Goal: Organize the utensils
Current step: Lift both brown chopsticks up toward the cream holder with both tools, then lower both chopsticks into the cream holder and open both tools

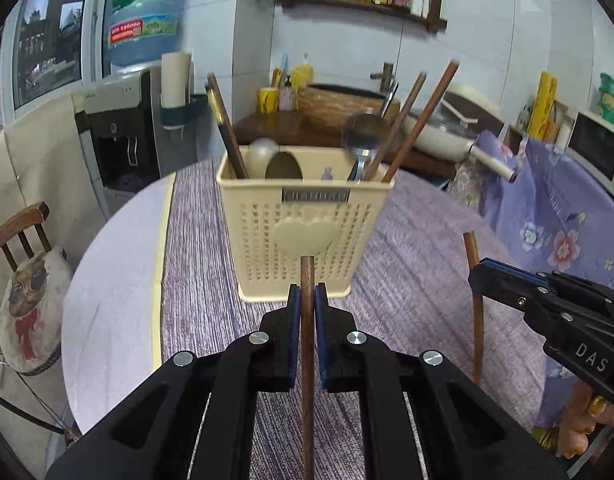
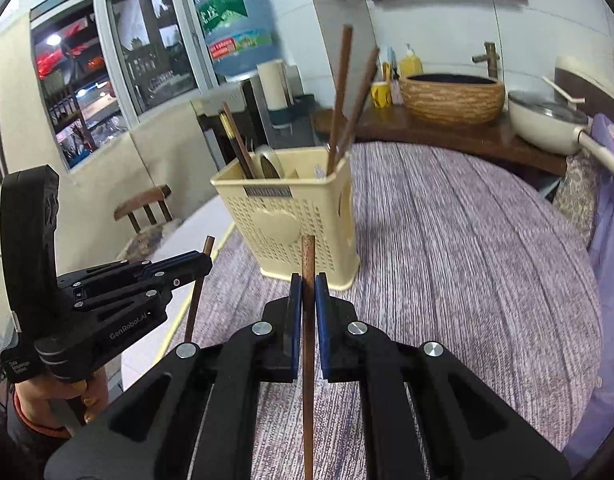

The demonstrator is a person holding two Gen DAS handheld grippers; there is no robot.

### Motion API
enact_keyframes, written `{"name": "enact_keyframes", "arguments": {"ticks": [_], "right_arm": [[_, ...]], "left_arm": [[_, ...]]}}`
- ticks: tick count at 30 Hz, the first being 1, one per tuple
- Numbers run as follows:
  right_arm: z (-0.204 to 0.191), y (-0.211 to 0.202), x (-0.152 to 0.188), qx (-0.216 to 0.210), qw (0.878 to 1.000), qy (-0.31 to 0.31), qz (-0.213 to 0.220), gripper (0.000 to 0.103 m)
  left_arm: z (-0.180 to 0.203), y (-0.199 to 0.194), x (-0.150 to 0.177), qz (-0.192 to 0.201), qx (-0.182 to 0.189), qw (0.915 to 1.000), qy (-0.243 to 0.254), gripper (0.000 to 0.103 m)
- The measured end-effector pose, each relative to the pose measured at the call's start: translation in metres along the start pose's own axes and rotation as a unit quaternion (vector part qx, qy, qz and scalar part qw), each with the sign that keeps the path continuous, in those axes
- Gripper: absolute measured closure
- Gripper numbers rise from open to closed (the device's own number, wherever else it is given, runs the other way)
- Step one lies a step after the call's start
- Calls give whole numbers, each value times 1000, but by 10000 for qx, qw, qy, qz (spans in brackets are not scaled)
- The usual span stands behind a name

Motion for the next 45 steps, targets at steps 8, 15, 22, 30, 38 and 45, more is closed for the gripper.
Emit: {"name": "enact_keyframes", "arguments": {"ticks": [8, 15, 22, 30, 38, 45], "right_arm": [[-17, -30, -18, -193, 9995, -106, 213, 95], [-24, -40, -20, -312, 9991, -173, 210, 95], [-26, -42, -20, -381, 9990, -178, 170, 95], [-35, -48, -31, -504, 9983, -201, 224, 95], [-54, -61, -89, -579, 9960, -368, 563, 95], [-76, -80, -175, -280, 9904, -662, 1179, 95]], "left_arm": [[-5, -35, -21, 433, 169, 9989, -116, 95], [-10, -46, -23, 551, 199, 9982, -152, 95], [-15, -51, -20, 583, 237, 9978, -202, 95], [-21, -63, -32, 743, 207, 9968, -203, 95], [-28, -93, -92, 1224, 106, 9923, -180, 95], [-41, -118, -179, 1763, -99, 9832, -463, 95]]}}
Point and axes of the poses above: each gripper's, at about its wrist camera, not at the fingertips, and y roughly the way its jaws point, z to its right, x to its underside, the point moved 5 cm from there along y, roughly the way its jaws point, and after that the axes turned 11 degrees about -x, right-handed, at the moved point
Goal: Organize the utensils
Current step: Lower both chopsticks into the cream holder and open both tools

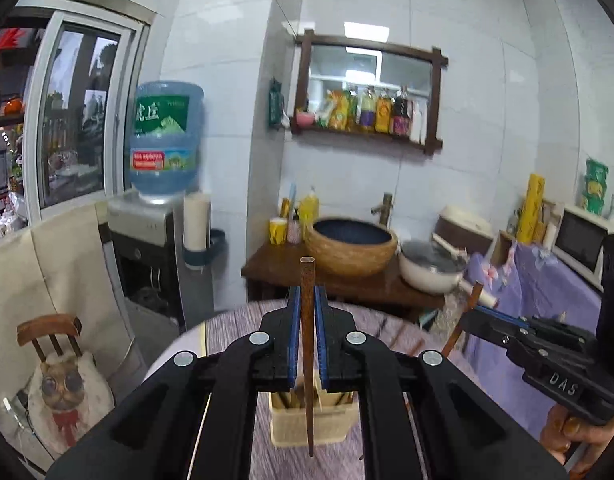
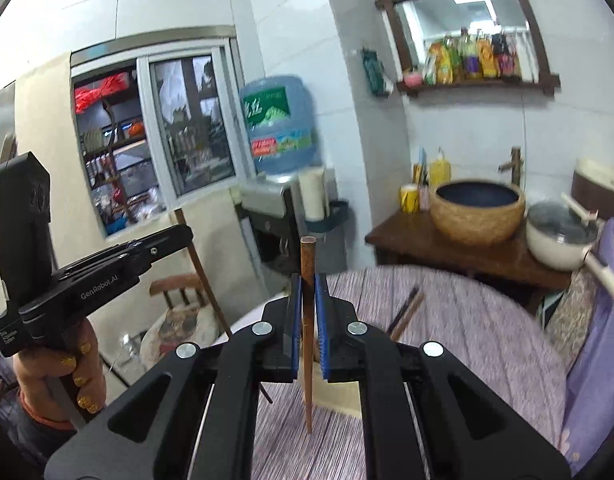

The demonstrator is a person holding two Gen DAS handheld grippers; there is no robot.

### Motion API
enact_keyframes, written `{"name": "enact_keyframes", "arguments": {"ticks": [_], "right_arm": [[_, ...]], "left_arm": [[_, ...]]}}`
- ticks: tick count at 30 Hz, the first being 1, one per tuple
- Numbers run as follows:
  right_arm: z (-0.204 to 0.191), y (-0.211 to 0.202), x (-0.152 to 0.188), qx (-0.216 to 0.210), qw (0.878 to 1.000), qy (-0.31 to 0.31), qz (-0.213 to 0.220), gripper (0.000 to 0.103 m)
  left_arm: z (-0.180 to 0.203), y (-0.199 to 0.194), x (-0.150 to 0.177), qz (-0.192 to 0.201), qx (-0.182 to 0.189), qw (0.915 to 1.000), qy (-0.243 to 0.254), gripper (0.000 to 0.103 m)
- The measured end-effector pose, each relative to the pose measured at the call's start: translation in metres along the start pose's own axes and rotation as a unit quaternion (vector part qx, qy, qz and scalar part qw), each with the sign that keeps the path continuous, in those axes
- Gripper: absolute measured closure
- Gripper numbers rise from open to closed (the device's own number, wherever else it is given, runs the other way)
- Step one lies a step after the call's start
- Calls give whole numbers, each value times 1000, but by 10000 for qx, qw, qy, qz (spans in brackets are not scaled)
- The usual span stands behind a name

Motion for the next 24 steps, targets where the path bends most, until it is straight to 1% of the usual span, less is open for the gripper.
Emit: {"name": "enact_keyframes", "arguments": {"ticks": [2, 4, 6, 8, 10, 12, 14, 17, 24], "right_arm": [[1, 5, -23, 178, 9996, -117, 195, 95], [3, 12, -36, 342, 9988, -204, 284, 95], [7, 22, -42, 496, 9978, -302, 332, 95], [16, 34, -40, 626, 9968, -292, 397, 95], [26, 46, -33, 699, 9966, -213, 391, 95], [33, 62, -19, 740, 9968, -149, 265, 95], [40, 76, -2, 784, 9968, -122, 99, 95], [48, 93, 23, 777, 9969, -50, -117, 95], [55, 111, 56, 877, 9951, -120, -432, 95]], "left_arm": [[-2, 5, -18, 158, -89, 9998, -106, 95], [-2, 12, -27, 318, -238, 9991, -129, 95], [1, 23, -26, 344, -318, 9988, -108, 95], [2, 40, -16, 281, -392, 9987, -131, 95], [2, 54, -3, 244, -503, 9983, -138, 95], [2, 68, 13, 114, -504, 9985, -171, 95], [2, 82, 33, -42, -602, 9981, -121, 95], [2, 95, 59, -263, -585, 9979, -53, 95], [-4, 118, 110, -799, -560, 9952, -9, 95]]}}
Point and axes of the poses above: each gripper's, at about its wrist camera, not at the fingertips, and y roughly the way its jaws point, z to its right, x to its underside, the point moved 5 cm from there along y, roughly the way its jaws point, and after that the axes turned 11 degrees about -x, right-handed, at the moved point
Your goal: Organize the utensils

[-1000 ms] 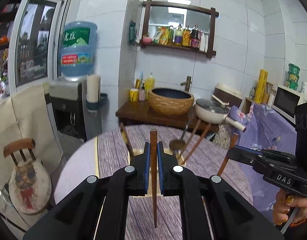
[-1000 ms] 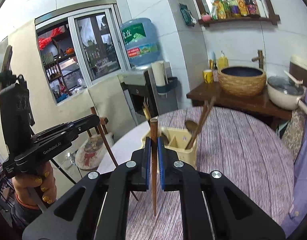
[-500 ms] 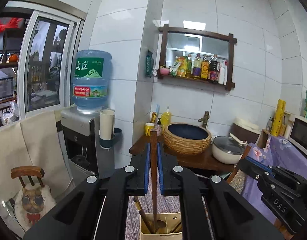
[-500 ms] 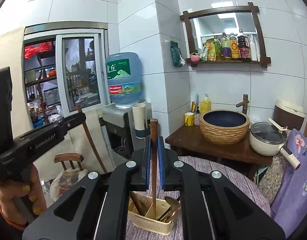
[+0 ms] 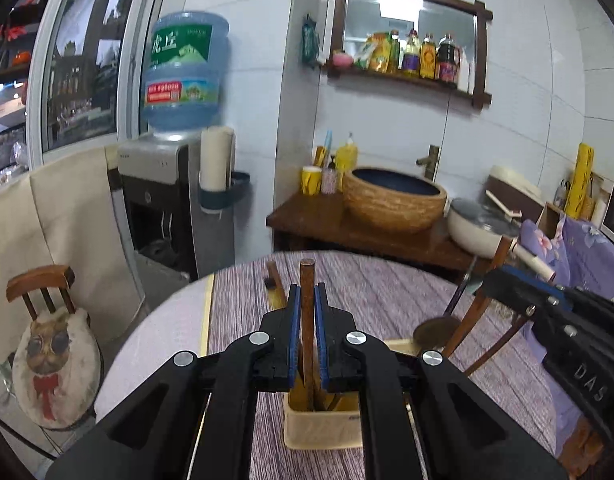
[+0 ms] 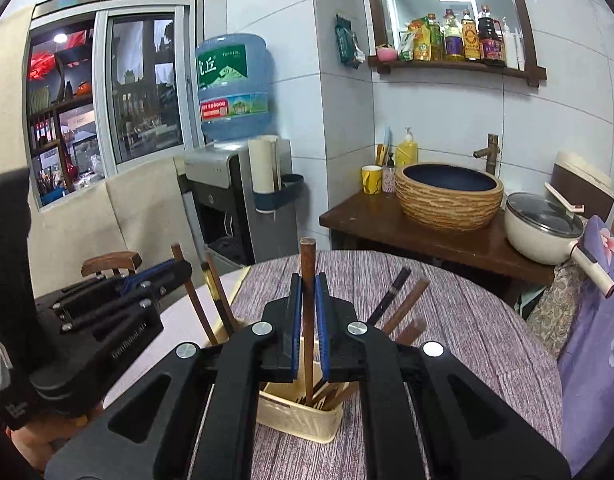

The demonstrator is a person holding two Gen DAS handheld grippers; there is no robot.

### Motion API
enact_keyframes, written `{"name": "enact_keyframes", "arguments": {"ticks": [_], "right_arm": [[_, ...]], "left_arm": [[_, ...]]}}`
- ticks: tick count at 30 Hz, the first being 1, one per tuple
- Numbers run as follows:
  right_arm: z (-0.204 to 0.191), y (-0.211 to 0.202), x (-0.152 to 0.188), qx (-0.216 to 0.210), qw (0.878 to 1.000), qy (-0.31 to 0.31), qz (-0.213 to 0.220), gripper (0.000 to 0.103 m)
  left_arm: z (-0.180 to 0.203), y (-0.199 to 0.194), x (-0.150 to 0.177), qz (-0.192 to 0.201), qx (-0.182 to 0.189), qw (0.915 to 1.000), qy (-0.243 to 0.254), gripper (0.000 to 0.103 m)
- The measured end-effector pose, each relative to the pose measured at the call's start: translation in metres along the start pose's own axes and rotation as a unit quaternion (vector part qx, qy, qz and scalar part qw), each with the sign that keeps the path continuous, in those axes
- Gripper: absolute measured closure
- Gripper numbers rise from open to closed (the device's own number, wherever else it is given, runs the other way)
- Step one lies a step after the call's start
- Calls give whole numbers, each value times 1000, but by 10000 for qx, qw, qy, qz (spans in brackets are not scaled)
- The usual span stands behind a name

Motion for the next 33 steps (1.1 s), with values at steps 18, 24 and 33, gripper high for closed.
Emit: {"name": "enact_keyframes", "arguments": {"ticks": [18, 24, 33], "right_arm": [[-17, -73, 23, 107, 9961, -458, 743, 21], [-38, -128, 87, 250, 9926, -817, 858, 6], [-59, -161, 202, 31, 9959, -626, 659, 6]], "left_arm": [[-32, -68, 22, 702, -122, 9974, -82, 36], [-63, -122, 78, 1131, -219, 9933, -102, 5], [-78, -148, 174, 745, -254, 9965, -278, 5]]}}
Point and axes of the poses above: each gripper's, at about its wrist camera, not at the fingertips, and y roughly the way its jaws point, z to its right, x to its underside, the point moved 5 cm from there along y, roughly the way its jaws point, and after that the axes turned 11 degrees about -x, right-handed, at the moved point
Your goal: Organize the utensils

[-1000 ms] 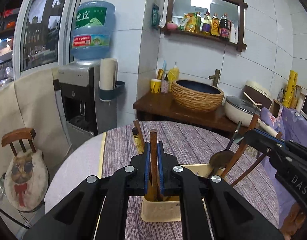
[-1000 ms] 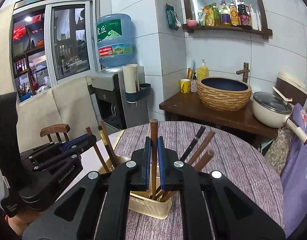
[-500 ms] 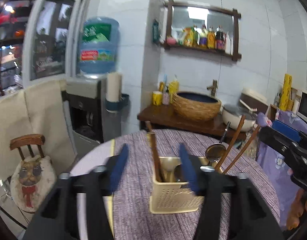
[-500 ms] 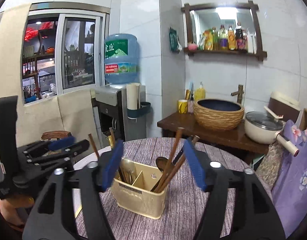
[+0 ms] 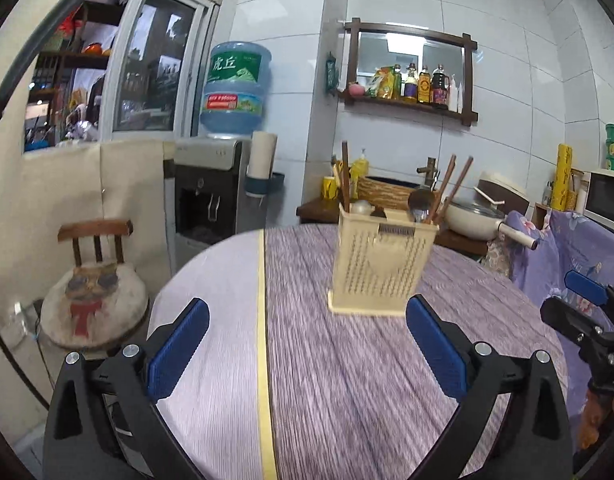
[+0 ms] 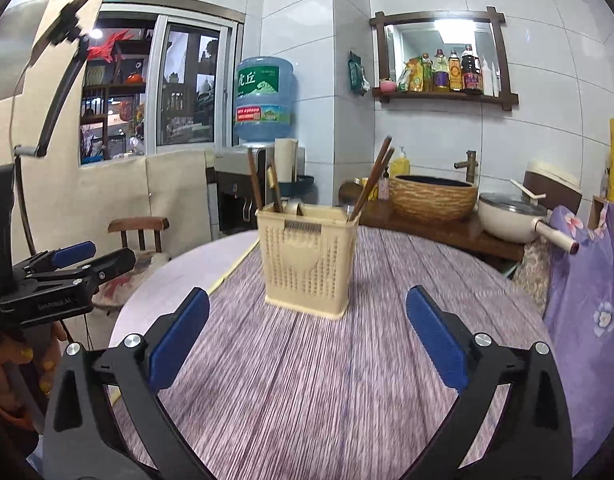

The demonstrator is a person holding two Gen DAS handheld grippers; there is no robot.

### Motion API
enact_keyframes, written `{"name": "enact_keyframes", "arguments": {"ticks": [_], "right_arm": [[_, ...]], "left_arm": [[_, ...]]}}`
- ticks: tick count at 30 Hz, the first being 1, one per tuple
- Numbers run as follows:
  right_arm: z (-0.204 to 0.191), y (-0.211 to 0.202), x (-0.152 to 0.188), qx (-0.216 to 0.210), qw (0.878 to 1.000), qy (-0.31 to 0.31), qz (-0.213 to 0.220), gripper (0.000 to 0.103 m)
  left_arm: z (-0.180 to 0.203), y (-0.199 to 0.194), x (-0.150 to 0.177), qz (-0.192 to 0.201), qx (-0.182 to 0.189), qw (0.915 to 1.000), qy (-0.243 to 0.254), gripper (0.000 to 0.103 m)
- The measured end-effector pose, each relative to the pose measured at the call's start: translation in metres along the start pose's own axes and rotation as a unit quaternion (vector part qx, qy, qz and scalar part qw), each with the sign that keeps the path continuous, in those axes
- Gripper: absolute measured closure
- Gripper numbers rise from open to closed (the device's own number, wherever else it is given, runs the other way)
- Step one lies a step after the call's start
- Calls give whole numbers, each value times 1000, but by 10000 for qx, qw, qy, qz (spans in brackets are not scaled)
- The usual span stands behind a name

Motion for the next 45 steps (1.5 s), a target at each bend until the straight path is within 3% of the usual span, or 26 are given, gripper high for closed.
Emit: {"name": "enact_keyframes", "arguments": {"ticks": [7, 15, 45], "right_arm": [[-19, -39, 52, 22, 10000, 50, 33, 6], [-33, -68, 83, 35, 10000, -23, -25, 6], [-26, -79, 82, 23, 9999, 152, 58, 6]], "left_arm": [[-4, -34, 52, -203, 107, 9996, -162, 5], [-6, -55, 68, -35, 142, 9999, -39, 5], [-5, -73, 75, 132, 204, 9997, 18, 5]]}}
Point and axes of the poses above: each gripper's, at about its wrist camera, not at the fingertips, and y roughly the way its jaws point, z to its right, x to its underside, the point moved 5 cm from there along y, roughly the way its jaws point, and after that the axes turned 11 degrees about -x, right-handed, at the moved point
